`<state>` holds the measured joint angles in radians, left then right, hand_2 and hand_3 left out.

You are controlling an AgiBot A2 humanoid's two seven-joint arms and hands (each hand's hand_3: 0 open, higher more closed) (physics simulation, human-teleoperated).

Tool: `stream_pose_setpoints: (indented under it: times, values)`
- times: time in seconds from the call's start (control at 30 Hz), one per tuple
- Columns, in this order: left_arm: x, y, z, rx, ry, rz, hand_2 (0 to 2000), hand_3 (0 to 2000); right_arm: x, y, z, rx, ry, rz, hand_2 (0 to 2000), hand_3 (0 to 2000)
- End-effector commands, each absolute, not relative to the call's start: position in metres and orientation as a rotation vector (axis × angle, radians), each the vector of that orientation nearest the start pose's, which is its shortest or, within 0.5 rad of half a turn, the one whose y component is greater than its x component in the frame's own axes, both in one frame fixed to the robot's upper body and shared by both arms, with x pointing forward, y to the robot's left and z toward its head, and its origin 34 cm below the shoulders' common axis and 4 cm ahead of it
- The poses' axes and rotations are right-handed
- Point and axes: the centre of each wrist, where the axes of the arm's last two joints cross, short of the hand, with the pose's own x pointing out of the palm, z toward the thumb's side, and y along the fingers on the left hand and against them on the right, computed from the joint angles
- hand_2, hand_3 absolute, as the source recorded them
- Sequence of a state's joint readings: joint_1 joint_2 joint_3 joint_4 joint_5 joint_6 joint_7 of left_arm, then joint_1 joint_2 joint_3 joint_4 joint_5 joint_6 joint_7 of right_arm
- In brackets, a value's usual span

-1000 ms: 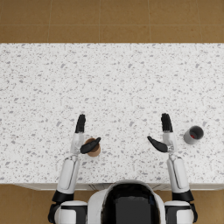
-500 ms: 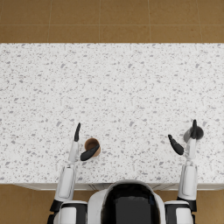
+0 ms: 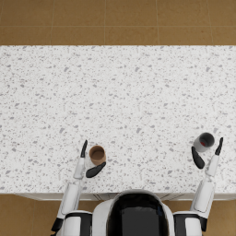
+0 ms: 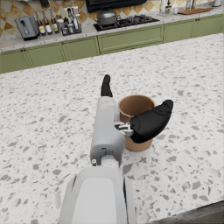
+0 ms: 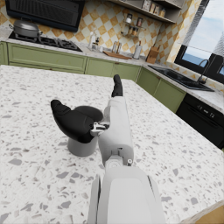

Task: Pick up two cups and pour the berry on the right into the cup on the left

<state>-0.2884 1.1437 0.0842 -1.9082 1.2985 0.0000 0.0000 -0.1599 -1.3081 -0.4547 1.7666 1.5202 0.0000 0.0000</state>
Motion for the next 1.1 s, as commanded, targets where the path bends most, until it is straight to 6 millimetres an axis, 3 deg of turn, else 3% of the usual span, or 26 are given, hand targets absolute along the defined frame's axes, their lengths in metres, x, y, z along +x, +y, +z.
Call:
stream_pose_setpoints:
  times: [0.03, 0.17, 0.2, 0.23, 0.47, 0.6, 0.63, 0.87, 0.9, 0.93, 1.1]
  values:
    - [0.151, 0.222, 0.113, 0.051, 0.108, -1.806, 0, 0, 0.174, -0.344, 0.134, -0.253, 0.156, 1.169, 0, 0]
    - [0.156, 0.224, 0.106, 0.030, 0.116, -1.784, 0, 0, 0.180, -0.349, 0.119, -0.200, 0.186, 1.167, 0, 0]
    - [0.158, 0.224, 0.104, 0.023, 0.117, -1.780, 0, 0, 0.181, -0.351, 0.098, -0.130, 0.234, 1.173, 0, 0]
    - [0.160, 0.224, 0.101, 0.014, 0.121, -1.775, 0, 0, 0.182, -0.352, 0.092, -0.108, 0.244, 1.171, 0, 0]
    - [0.167, 0.218, 0.100, 0.002, 0.093, -1.773, 0, 0, 0.197, -0.360, 0.068, -0.016, 0.284, 1.155, 0, 0]
    - [0.167, 0.214, 0.098, -0.010, 0.090, -1.777, 0, 0, 0.203, -0.361, 0.081, -0.054, 0.246, 1.149, 0, 0]
    - [0.167, 0.214, 0.098, -0.011, 0.089, -1.775, 0, 0, 0.203, -0.359, 0.068, -0.008, 0.277, 1.158, 0, 0]
    - [0.179, 0.208, 0.090, -0.045, 0.083, -1.767, 0, 0, 0.218, -0.361, 0.059, 0.029, 0.286, 1.131, 0, 0]
    - [0.183, 0.209, 0.089, -0.047, 0.080, -1.757, 0, 0, 0.223, -0.362, 0.070, -0.007, 0.257, 1.117, 0, 0]
    - [0.185, 0.208, 0.088, -0.051, 0.078, -1.756, 0, 0, 0.224, -0.361, 0.057, 0.038, 0.289, 1.127, 0, 0]
    - [0.191, 0.206, 0.076, -0.091, 0.101, -1.745, 0, 0, 0.229, -0.361, 0.063, 0.019, 0.271, 1.124, 0, 0]
